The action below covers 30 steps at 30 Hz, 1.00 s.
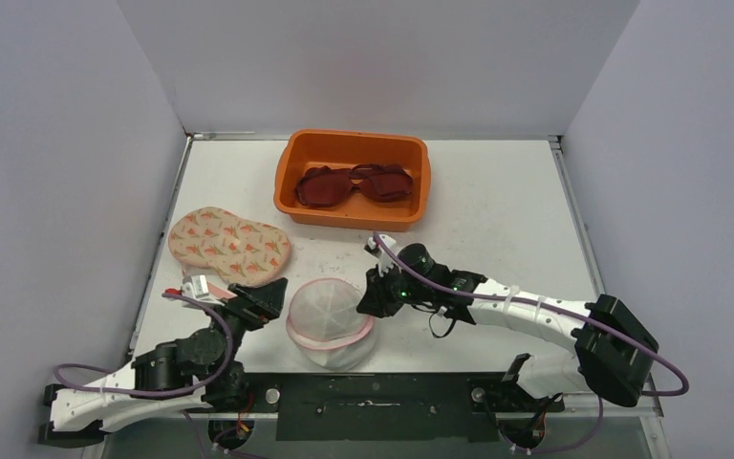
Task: Unzip the laundry bag and remove the bra
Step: Adjust the laundry bag at the center of the board.
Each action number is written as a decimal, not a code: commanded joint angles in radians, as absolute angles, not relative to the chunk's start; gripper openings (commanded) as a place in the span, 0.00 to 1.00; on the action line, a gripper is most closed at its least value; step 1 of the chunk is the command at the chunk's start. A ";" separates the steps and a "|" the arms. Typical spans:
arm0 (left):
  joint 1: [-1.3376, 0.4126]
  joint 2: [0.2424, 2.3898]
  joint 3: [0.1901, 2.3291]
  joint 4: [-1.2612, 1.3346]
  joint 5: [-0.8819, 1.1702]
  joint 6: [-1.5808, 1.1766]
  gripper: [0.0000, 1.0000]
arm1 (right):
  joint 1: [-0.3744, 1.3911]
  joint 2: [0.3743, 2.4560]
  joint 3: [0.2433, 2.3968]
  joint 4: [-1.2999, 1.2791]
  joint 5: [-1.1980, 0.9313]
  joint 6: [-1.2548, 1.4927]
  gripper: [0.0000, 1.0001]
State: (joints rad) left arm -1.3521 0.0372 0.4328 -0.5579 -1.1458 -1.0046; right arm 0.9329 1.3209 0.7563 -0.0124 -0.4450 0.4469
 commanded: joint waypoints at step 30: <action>-1.350 0.229 0.269 -0.472 -0.650 -1.155 0.64 | 0.951 1.004 0.593 -0.224 -0.126 0.442 0.48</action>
